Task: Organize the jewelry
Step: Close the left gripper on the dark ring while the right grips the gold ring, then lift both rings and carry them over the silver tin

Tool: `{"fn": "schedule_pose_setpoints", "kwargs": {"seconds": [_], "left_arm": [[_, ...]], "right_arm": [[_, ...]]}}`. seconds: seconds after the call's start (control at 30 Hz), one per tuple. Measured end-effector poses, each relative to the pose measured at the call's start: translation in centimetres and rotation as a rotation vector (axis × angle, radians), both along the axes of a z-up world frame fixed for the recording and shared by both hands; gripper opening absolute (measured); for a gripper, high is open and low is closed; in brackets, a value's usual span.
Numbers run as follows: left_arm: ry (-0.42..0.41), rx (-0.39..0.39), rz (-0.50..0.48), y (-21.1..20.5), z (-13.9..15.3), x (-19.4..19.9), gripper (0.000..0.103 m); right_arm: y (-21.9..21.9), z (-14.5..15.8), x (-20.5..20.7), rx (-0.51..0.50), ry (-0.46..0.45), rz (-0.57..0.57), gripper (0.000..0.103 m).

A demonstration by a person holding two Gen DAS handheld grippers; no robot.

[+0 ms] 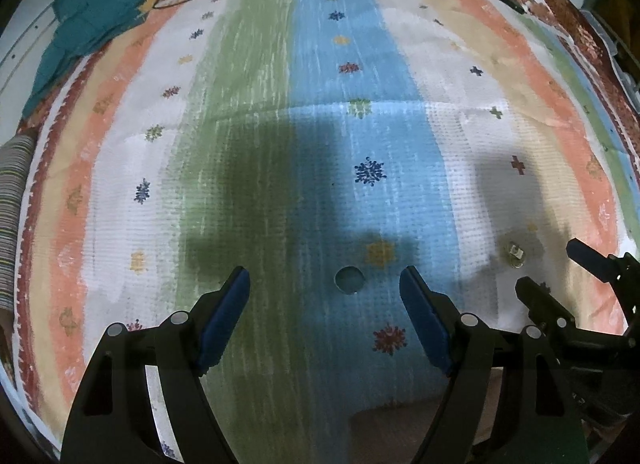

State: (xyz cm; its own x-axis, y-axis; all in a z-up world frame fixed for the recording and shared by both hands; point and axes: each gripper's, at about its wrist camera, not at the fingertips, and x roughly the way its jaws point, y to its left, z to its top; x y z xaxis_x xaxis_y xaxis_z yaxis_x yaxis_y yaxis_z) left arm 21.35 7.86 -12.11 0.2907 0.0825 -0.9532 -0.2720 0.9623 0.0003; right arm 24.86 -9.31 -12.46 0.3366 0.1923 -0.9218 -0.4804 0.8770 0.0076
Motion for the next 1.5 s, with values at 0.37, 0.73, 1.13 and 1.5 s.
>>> {"fn": "schedule_pose_setpoints", "kwargs": {"seconds": [0.37,0.73,1.13,1.5], "left_arm": [[0.071,-0.063,-0.022,0.0,-2.3,1.2,0.043],[0.087,-0.002,-0.066,-1.3,-3.1,1.4,0.019],[0.046,-0.013,-0.074,-1.5,-0.9,0.5,0.019],[-0.024,0.003,-0.102,-1.8,1.8,-2.0,0.019]], "right_arm": [[0.4,-2.0,1.5,-0.017,0.038,-0.022,0.072],[1.0,-1.7,1.8,-0.054,0.038,-0.006,0.018],[0.6,-0.3,0.9,-0.031,0.009,-0.007,0.016],[-0.6,2.2,-0.8,-0.004,-0.046,-0.029,0.016]]}}
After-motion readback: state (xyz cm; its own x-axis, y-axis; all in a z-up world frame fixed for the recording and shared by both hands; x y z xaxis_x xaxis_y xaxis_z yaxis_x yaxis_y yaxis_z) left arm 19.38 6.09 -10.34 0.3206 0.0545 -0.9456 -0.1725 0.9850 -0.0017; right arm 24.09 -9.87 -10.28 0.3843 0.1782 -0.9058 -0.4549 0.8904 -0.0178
